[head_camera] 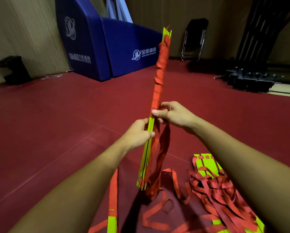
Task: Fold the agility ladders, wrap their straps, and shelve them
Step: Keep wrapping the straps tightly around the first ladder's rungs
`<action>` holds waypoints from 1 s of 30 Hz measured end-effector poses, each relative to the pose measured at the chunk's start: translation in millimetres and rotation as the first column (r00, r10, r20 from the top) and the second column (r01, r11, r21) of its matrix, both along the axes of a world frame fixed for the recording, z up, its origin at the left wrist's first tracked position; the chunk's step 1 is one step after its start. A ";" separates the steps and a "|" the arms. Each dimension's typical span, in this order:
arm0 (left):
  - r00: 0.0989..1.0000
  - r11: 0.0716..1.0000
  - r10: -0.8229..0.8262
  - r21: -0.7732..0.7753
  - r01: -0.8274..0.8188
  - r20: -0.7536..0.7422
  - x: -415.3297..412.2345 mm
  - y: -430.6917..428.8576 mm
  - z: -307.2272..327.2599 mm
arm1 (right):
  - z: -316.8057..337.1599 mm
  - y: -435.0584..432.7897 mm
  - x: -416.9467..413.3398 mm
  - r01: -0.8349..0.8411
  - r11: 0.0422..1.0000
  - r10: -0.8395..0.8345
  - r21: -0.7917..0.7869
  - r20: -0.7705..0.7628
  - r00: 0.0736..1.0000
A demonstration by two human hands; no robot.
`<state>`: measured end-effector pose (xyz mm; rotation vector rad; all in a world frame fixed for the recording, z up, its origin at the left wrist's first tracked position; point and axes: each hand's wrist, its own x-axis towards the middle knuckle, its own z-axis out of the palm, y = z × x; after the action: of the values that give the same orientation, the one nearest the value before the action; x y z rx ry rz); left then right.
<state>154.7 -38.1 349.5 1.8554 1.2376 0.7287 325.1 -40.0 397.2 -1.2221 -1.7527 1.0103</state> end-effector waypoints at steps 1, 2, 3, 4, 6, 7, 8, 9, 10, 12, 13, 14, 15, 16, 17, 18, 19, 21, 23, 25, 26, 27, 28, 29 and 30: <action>1.000 1.000 -0.012 -0.001 0.012 0.004 0.1 -0.6 0.8 | -0.7 -0.2 0.0 0.021 0.999 -0.022 0.026 0.023 0.999; 1.000 1.000 -0.018 0.009 0.018 -0.012 -0.2 -0.8 1.3 | -1.6 -0.4 -0.6 0.037 0.998 -0.039 0.052 0.038 0.999; 0.999 1.000 -0.017 0.025 0.018 -0.044 -0.5 -1.6 1.7 | -2.7 -0.7 -1.3 0.047 0.996 -0.051 0.076 0.055 0.997; 0.995 0.999 -0.002 0.050 0.007 -0.099 -0.8 -2.8 2.2 | -4.0 -0.7 -1.9 0.060 0.993 -0.068 0.099 0.079 0.995; 0.978 0.995 0.046 0.097 -0.026 -0.206 -0.9 -4.6 2.5 | -7.9 0.7 -3.3 0.100 0.987 -0.115 0.125 0.112 0.987; 0.977 0.994 0.061 0.099 -0.041 -0.206 -0.6 -4.2 2.6 | -9.2 1.2 -3.7 0.126 0.983 -0.141 0.131 0.110 0.984; 0.980 0.994 0.070 0.091 -0.054 -0.188 -0.6 -3.9 2.7 | -9.2 1.0 -4.1 0.144 0.981 -0.158 0.133 0.100 0.982; 0.983 0.995 0.079 0.079 -0.067 -0.165 -1.1 -4.0 3.7 | -8.1 0.7 -4.4 0.141 0.982 -0.153 0.126 0.087 0.984; 0.987 0.995 0.084 0.065 -0.076 -0.137 -2.3 -2.7 3.4 | -6.2 -0.3 -4.4 0.115 0.988 -0.122 0.105 0.068 0.990; 0.998 0.999 0.054 0.003 -0.054 -0.037 -5.9 0.1 0.9 | -2.4 -2.3 -4.3 0.033 0.999 -0.034 0.028 0.016 0.999; 0.999 0.999 0.032 -0.029 -0.031 0.011 -7.2 -0.8 0.9 | -1.1 -3.0 -4.2 0.009 1.000 -0.009 -0.004 0.002 1.000; 0.999 0.999 0.018 -0.048 -0.016 0.041 -7.9 -1.7 1.0 | -0.4 -3.9 -4.3 0.007 1.000 -0.007 -0.015 0.004 1.000; 0.998 0.998 0.021 -0.059 -0.018 0.056 -8.1 -2.1 0.9 | -0.6 -4.3 -5.3 0.021 1.000 -0.021 -0.003 0.017 1.000; 0.997 0.998 0.027 -0.061 -0.023 0.066 -6.9 -4.0 2.7 | -1.2 -4.3 -6.9 0.044 0.999 -0.045 0.023 0.030 0.999; 0.997 0.998 0.027 -0.057 -0.023 0.070 -5.3 -5.9 4.4 | -2.2 -4.1 -9.0 0.071 0.996 -0.073 0.055 0.040 0.997; 0.998 0.998 0.022 -0.052 -0.019 0.067 -3.4 -8.6 6.0 | -3.7 -2.8 -11.1 0.100 0.991 -0.104 0.084 0.045 0.994; 0.999 0.999 0.016 -0.039 -0.014 0.052 -0.9 -11.8 8.3 | -5.5 -0.5 -12.7 0.131 0.985 -0.137 0.108 0.048 0.989; 0.998 0.998 0.052 0.034 -0.050 -0.038 2.7 -13.9 7.5 | -9.3 5.5 -14.4 0.204 0.969 -0.214 0.143 0.059 0.975; 0.965 0.977 0.154 0.180 -0.117 -0.211 1.7 -11.8 2.5 | -13.0 9.7 -15.3 0.268 0.951 -0.280 0.156 0.061 0.958; 0.913 0.942 0.265 0.284 -0.177 -0.311 -1.1 -8.0 -0.4 | -13.8 10.7 -15.8 0.326 0.930 -0.342 0.172 0.076 0.936; 0.903 0.934 0.294 0.294 -0.202 -0.314 -1.9 -7.0 0.4 | -13.0 10.2 -15.7 0.354 0.917 -0.374 0.182 0.089 0.923; 0.903 0.932 0.304 0.290 -0.217 -0.303 -1.9 -5.8 1.3 | -11.6 8.8 -15.5 0.376 0.906 -0.400 0.194 0.106 0.910; 0.907 0.934 0.303 0.283 -0.220 -0.293 -1.5 -6.3 2.8 | -10.1 7.0 -15.1 0.381 0.902 -0.410 0.205 0.122 0.904; 0.911 0.934 0.299 0.282 -0.219 -0.285 -1.1 -7.3 4.3 | -8.9 5.2 -14.5 0.360 0.910 -0.391 0.205 0.134 0.911; 0.911 0.936 0.298 0.273 -0.221 -0.285 -1.8 -6.9 4.0 | -8.2 3.2 -14.2 0.317 0.930 -0.344 0.187 0.132 0.930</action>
<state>152.9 -45.0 353.4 2.0857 1.6993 0.7615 310.9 -36.7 389.0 -1.4669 -1.6388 0.5718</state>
